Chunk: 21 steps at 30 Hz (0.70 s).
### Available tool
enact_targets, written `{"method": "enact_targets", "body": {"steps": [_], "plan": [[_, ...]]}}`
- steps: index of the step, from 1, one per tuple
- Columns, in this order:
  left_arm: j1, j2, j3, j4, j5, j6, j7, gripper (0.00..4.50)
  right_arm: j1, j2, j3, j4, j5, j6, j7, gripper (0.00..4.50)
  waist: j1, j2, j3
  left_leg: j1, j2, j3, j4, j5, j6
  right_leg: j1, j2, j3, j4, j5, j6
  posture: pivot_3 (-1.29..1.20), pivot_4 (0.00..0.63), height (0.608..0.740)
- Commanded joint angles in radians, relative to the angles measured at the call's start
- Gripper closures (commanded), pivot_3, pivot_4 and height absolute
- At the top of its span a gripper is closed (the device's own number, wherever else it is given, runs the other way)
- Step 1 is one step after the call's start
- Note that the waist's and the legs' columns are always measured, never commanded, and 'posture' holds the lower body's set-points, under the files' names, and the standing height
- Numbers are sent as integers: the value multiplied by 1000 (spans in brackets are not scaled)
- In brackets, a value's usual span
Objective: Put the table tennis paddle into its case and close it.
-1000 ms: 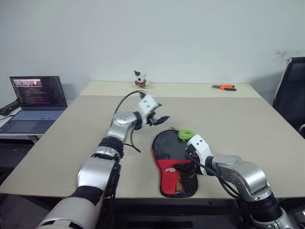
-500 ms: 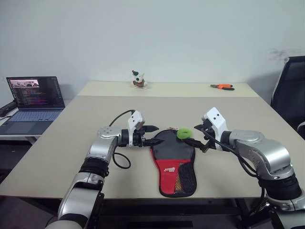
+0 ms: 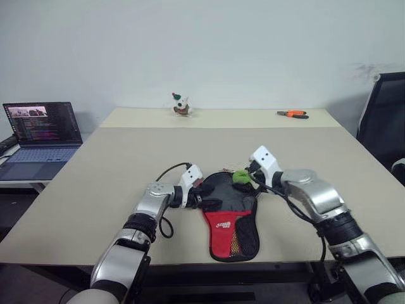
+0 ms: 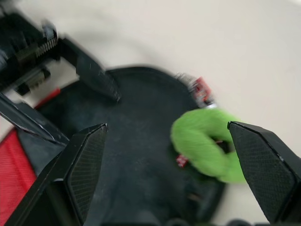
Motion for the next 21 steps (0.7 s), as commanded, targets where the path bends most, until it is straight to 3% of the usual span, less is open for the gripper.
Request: {"method": "enact_targets", "body": {"steps": [1,5,11,14,21], "plan": [[-17,-4,3,13,6,-29,-1,955,-56,32,-14,105,-42,-95,-13,0,0,0,0,-1,0,0,0,0,0,-2,0,0,1,0,0,0,150,740],[-8,-1,2,5,5,-33,-11,955,-114,89,-51,307,-72,-190,-70,0,-1,0,0,-3,0,0,1,0,0,-4,0,0,1,0,0,0,150,740],[10,5,-4,-20,7,-31,-25,955,-163,128,-83,447,-86,-242,-83,0,-2,0,0,-3,0,0,0,0,0,-4,0,1,1,0,0,0,150,740],[16,6,-11,-29,14,-38,-29,912,-176,137,-101,483,-91,-253,-89,586,-2,0,0,-3,0,0,0,0,0,-4,0,1,1,0,0,0,150,740],[20,-4,-31,-44,30,-82,-47,912,-192,148,-124,511,-100,-258,-90,3036,-2,0,0,-3,0,0,0,0,0,-4,0,1,1,0,0,0,150,740]]}}
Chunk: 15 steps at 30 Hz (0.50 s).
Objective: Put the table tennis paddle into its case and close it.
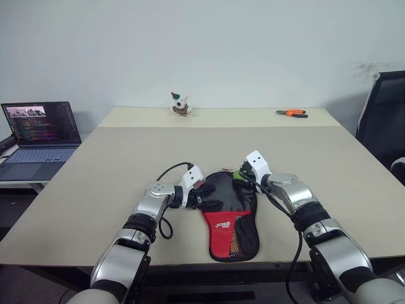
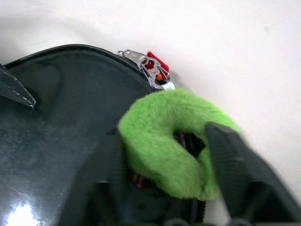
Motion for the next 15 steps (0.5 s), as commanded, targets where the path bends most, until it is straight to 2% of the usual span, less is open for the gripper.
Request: {"method": "enact_targets", "body": {"steps": [1,4,5,10,15], "plan": [[9,-8,-21,-28,13,-32,-19,912,-33,8,-27,-6,-1,-14,1,3397,0,0,0,0,0,0,0,0,0,0,0,0,0,0,0,0,150,740],[12,-12,-32,-11,25,-50,-12,912,-34,13,-30,-14,-3,-6,6,4395,0,0,0,0,0,0,0,0,0,0,0,0,0,0,0,0,150,740],[13,-12,-37,1,33,-56,-7,912,-34,15,-30,-18,-3,-3,8,4473,0,0,0,0,0,0,0,0,0,0,0,0,0,0,0,0,150,740],[17,-15,-46,87,68,-73,41,912,-62,4,-34,-12,-8,-5,13,4473,0,1,0,0,0,0,0,0,0,0,0,0,0,0,0,0,150,740],[29,-25,-57,124,77,-77,52,912,-101,-54,-34,95,-45,-63,11,4473,1,1,-1,4,0,0,0,0,0,3,0,0,1,0,0,0,150,740]]}}
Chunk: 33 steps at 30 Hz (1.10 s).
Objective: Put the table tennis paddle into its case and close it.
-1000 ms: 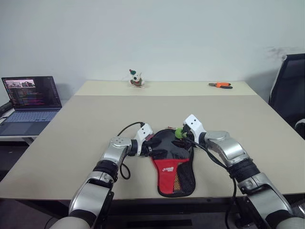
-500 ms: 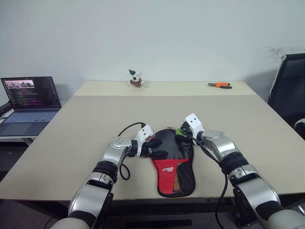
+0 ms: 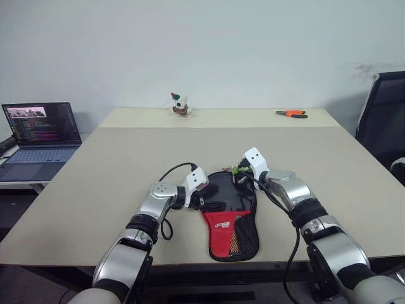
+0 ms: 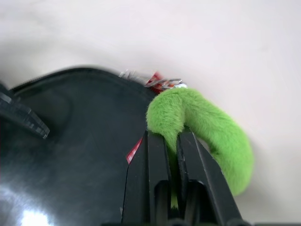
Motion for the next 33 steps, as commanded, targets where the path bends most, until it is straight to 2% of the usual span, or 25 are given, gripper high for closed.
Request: {"method": "enact_targets", "body": {"steps": [1,5,9,17,24,29,33], "plan": [[39,-5,-42,59,58,12,12,912,-38,-46,-23,57,-26,-55,6,4473,2,0,0,1,0,0,0,0,0,1,0,0,0,0,0,0,150,740],[43,-14,-45,66,58,25,5,912,-45,-90,-10,98,-54,-82,47,4473,2,0,0,8,0,0,-2,0,0,9,0,0,-2,0,0,0,150,740],[40,-22,-45,68,57,36,3,912,-15,-133,3,54,-71,-72,124,4473,3,0,0,11,0,-1,-2,0,0,13,0,-1,-3,0,0,0,150,740],[16,-34,-74,100,98,23,10,912,123,-279,20,-209,-69,48,289,4473,13,1,-1,11,-1,-1,-2,0,0,14,-1,-2,-4,0,1,0,150,740],[-11,-60,-84,124,114,19,1,912,300,-448,20,-528,-23,215,453,4473,32,2,-1,10,-1,-2,-2,-1,1,15,-1,-3,-7,-1,1,0,150,740],[-40,-90,-83,145,127,22,14,912,506,-608,9,-935,87,362,594,4473,47,2,-1,9,-1,-4,-2,-1,1,16,-1,-6,-9,-1,2,0,150,740],[-56,-104,-78,159,131,27,18,912,602,-666,1,-1157,182,467,628,4473,50,2,-1,9,0,-5,-2,-2,2,19,-1,-8,-15,-3,6,0,150,740]]}}
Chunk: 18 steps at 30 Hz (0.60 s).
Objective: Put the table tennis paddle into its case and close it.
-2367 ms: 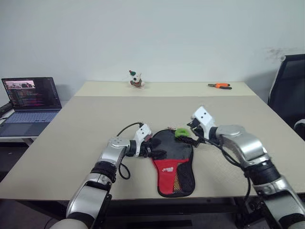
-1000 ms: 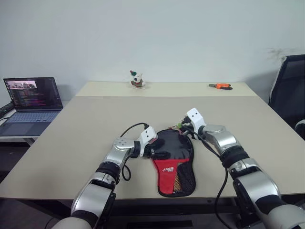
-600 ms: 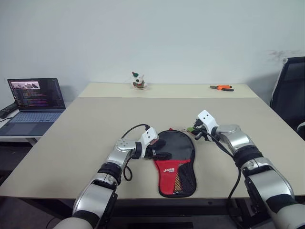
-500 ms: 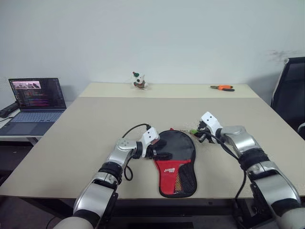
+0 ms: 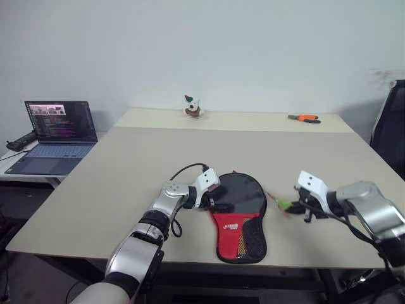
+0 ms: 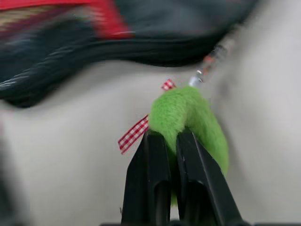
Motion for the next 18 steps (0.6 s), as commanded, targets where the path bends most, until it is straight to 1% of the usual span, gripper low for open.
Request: {"method": "enact_targets", "body": {"steps": [1,5,9,18], "plan": [[21,-23,-58,57,68,23,7,912,57,-44,-23,-197,91,82,38,4473,1,0,0,0,1,-1,0,0,0,2,0,-2,-2,0,0,0,150,740],[14,-34,-54,65,77,18,17,912,145,-94,-23,-313,136,107,37,4473,7,0,0,0,0,-3,0,0,0,5,0,-3,-7,1,2,0,150,740],[11,-46,-54,68,82,16,27,912,282,-189,-35,-415,173,76,69,4473,11,0,0,0,-1,-4,0,-1,0,7,-1,-4,-9,1,3,0,150,740],[4,-57,-54,72,89,7,32,912,455,-280,-94,-588,302,89,88,4473,13,0,0,-1,-1,-14,0,-1,0,15,-1,-16,-20,2,4,0,150,740]]}}
